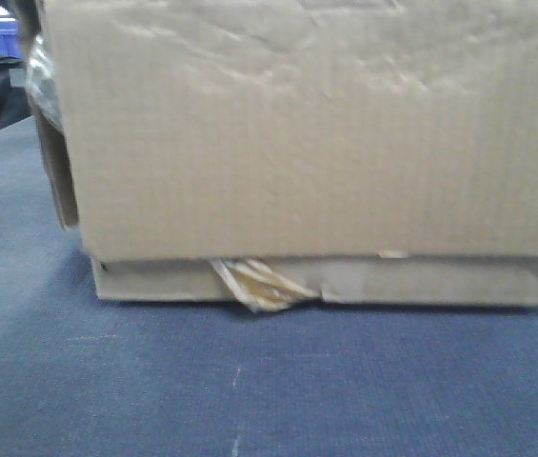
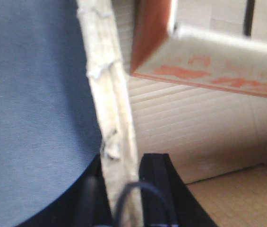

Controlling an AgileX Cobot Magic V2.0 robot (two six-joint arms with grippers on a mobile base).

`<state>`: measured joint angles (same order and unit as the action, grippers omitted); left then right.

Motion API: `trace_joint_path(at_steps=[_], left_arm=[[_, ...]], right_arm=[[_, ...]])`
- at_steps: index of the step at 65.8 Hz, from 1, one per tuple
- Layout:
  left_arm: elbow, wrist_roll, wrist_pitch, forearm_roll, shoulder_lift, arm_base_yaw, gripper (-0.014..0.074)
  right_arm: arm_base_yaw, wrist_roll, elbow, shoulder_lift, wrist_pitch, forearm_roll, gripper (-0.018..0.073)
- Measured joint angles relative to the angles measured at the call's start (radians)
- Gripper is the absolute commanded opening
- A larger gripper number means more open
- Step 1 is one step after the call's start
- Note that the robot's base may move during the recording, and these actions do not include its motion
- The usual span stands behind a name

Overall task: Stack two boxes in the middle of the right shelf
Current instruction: 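Lift the stacked boxes off the table with both grippers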

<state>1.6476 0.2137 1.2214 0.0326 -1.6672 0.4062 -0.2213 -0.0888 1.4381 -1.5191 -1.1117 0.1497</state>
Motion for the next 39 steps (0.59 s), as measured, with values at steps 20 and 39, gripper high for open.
trace_joint_path(at_steps=[20,39], left_arm=[[0.164,0.008,0.018,0.085,0.072,0.000,-0.0111],[0.405,0.008,0.032,0.123,0.096,0.000,-0.0111]], right_arm=[[-0.028,0.004,0.185,0.042,0.012,0.015,-0.0158],[-0.052,0.006,0.450,0.047,-0.021,-0.002,-0.0158]])
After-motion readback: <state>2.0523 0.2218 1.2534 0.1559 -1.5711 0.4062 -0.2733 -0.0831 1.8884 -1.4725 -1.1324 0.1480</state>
